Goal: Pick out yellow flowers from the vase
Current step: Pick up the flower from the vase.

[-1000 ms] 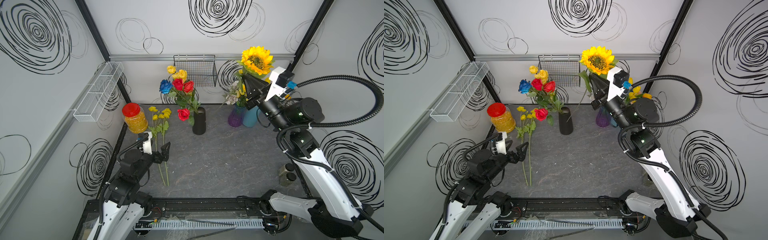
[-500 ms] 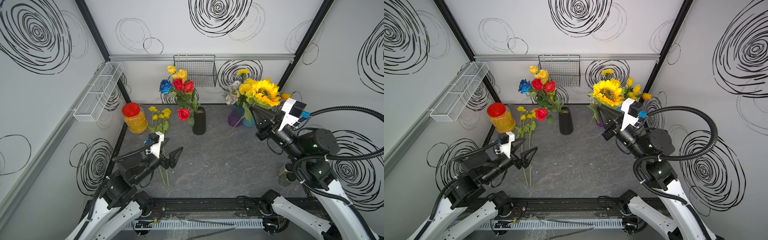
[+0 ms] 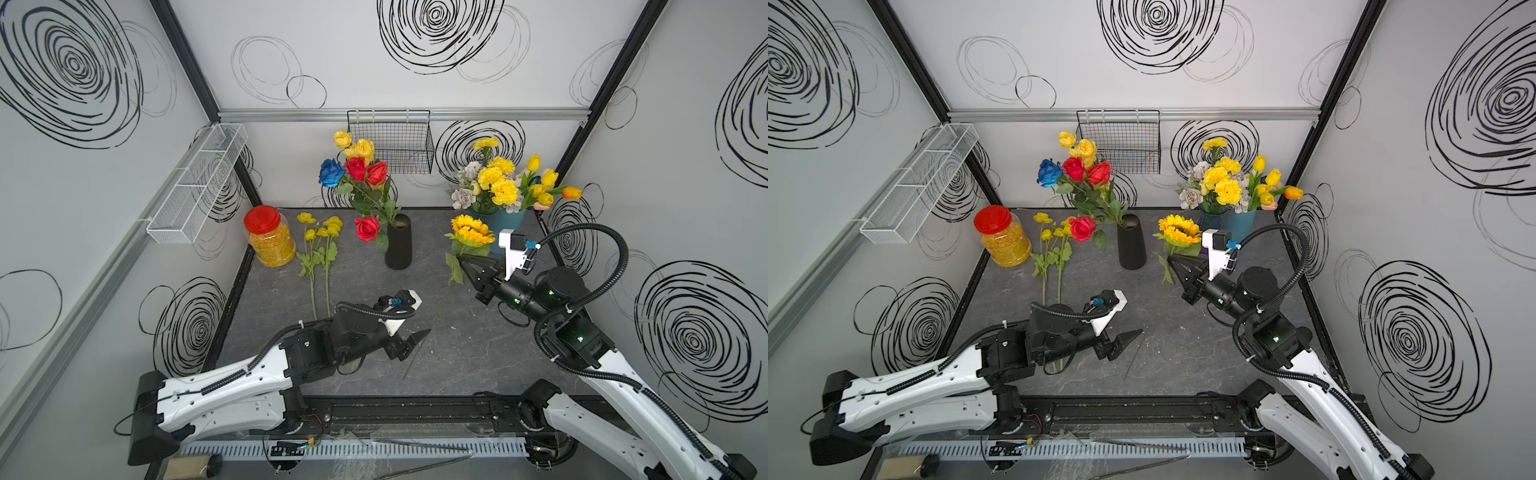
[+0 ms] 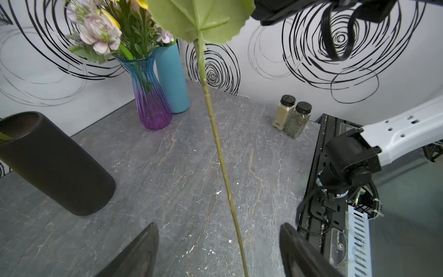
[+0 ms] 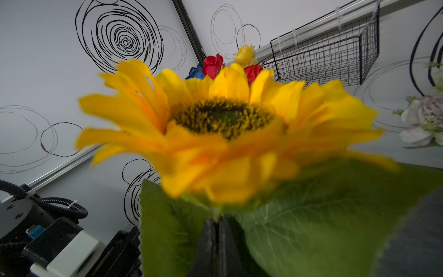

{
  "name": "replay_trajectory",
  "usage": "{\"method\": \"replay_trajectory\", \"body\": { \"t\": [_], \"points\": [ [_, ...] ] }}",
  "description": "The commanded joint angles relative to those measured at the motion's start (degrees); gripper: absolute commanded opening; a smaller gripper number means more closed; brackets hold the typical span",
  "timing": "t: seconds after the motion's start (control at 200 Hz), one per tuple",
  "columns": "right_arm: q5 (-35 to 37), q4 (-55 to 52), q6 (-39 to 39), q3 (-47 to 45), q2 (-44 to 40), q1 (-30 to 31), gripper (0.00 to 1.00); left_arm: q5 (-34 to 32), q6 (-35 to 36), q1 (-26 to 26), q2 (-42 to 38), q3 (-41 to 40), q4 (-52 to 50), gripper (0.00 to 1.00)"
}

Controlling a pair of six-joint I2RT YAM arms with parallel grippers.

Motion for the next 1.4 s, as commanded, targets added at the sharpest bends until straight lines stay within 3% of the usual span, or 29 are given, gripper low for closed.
{"method": "replay_trajectory", "body": {
  "t": [0.0,0.29,0.48,0.946,1.116,1.196,1.396],
  "points": [
    [-2.0,6.3,2.6,-1.3,-1.0,0.5,0.00,0.7,-0.9,0.3,1.2,0.3,8.2,0.79],
    [0.0,13.7,2.0,-6.1,-1.8,4.0,0.00,5.3,-7.1,1.3,5.6,-1.7,11.2,0.66],
    [3.4,15.7,0.1,-6.9,-1.4,7.3,0.00,3.5,-9.1,1.8,6.3,-2.7,8.9,0.53],
    [6.3,15.5,-2.7,-6.6,-0.4,9.9,0.00,3.3,-11.6,2.8,5.5,-5.1,10.2,0.07],
    [7.2,14.9,-3.6,-6.5,-1.0,10.2,0.00,2.6,-11.5,3.0,4.9,-4.9,10.1,0.01],
    [7.4,14.7,-3.8,-6.7,-1.5,10.3,0.06,1.6,-11.5,3.3,4.2,-4.8,9.8,0.00],
    [9.3,8.5,-6.6,-4.1,-1.9,10.2,0.37,-1.2,-10.9,3.4,2.6,-2.5,5.6,0.00]
  ]
}}
